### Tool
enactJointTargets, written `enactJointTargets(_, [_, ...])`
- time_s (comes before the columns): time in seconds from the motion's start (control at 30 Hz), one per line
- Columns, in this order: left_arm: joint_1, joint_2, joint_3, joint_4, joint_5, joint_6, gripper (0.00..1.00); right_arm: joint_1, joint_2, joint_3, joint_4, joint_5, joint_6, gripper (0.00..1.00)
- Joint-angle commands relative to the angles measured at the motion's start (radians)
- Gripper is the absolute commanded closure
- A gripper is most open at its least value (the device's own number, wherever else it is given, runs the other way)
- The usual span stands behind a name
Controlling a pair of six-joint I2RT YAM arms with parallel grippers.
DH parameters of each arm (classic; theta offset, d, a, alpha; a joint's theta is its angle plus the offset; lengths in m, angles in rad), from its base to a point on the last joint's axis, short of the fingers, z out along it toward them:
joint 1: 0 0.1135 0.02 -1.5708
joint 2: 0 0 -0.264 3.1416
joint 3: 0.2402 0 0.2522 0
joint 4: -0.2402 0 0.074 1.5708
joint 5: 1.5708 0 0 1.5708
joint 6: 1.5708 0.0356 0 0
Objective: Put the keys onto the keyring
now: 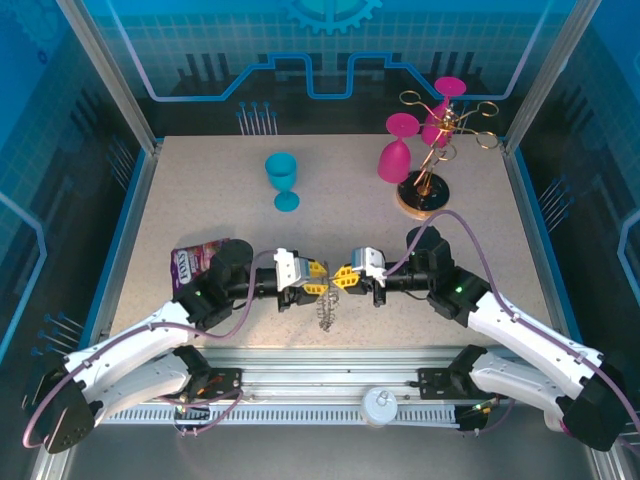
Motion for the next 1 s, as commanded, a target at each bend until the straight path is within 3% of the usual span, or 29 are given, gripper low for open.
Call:
enactJointTargets(0.0, [-0.007, 0.012, -0.013, 0.059, 0.063, -0.031, 0.68, 0.008, 0.014, -0.004, 0.093, -0.033, 0.039, 1.00])
enactJointTargets(0.47, [-0.008, 0.011, -0.017, 0.091, 0.074, -0.035, 0.74, 0.045, 0.052, -0.004, 0.069, -0.020, 0.022, 1.00])
enactJointTargets(0.73, [-0.006, -0.028, -0.014, -0.014, -0.003, 0.035, 0.75, 0.044, -0.012, -0.015, -0.005, 0.073, -0.039, 1.00])
enactJointTargets(0.97, [-0.006, -0.054, -0.007, -0.069, -0.031, 0.074, 0.76, 0.041, -0.017, -0.008, -0.042, 0.070, -0.053, 1.00])
